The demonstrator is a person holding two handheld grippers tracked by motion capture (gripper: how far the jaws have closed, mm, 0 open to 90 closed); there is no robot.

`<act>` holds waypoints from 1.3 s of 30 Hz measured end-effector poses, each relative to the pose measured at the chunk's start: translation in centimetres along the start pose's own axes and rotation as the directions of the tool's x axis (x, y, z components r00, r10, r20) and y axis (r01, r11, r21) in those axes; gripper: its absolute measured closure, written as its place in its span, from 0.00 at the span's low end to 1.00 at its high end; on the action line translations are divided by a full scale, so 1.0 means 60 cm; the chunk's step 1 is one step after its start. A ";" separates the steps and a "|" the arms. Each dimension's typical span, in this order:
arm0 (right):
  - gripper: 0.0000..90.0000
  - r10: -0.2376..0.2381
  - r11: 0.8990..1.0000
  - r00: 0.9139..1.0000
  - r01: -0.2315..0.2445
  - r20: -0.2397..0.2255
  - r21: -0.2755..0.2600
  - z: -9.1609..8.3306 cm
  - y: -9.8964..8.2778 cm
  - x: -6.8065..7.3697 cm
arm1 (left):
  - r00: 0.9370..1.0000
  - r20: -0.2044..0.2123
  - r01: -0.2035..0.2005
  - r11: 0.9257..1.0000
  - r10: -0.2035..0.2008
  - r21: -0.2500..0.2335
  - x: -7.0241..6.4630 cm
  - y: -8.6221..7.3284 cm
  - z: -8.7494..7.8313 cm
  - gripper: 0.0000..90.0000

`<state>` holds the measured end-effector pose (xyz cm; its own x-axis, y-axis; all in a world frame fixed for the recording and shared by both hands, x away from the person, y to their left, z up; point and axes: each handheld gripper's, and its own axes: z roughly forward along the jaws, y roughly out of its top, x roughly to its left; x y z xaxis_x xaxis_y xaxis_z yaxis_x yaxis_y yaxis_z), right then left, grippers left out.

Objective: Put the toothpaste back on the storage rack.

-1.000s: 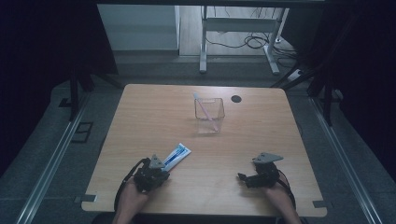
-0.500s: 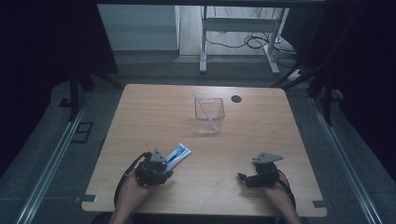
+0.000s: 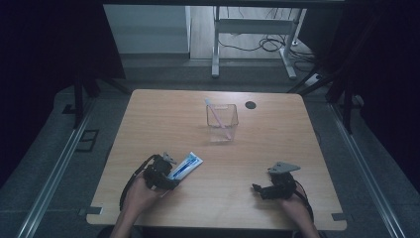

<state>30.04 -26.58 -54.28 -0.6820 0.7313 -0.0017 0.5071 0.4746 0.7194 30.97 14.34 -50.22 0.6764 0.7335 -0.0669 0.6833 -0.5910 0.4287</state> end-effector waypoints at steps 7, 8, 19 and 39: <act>0.11 0.003 1.000 1.000 -0.003 0.000 0.001 0.000 0.000 0.000 | 1.000 0.010 0.009 0.999 -0.009 0.039 0.005 0.014 0.015 0.51; 0.11 0.003 1.000 1.000 -0.003 0.000 0.002 0.000 0.000 0.000 | 1.000 0.010 0.006 0.999 -0.006 0.044 0.006 0.016 0.017 0.51; 0.11 0.004 1.000 1.000 -0.004 0.000 0.002 0.000 0.000 0.000 | 1.000 0.005 -0.003 0.995 0.003 0.095 0.005 0.039 0.030 0.53; 0.11 0.006 1.000 1.000 -0.006 0.000 0.001 0.000 0.000 0.001 | 1.000 -0.015 -0.011 0.980 0.014 0.197 0.002 0.070 0.038 0.54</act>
<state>30.01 -26.55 -54.27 -0.6790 0.7342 0.0027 0.5117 0.4706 0.7189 34.55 11.21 -50.47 0.6820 0.7298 -0.0477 0.7166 -0.6537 0.2434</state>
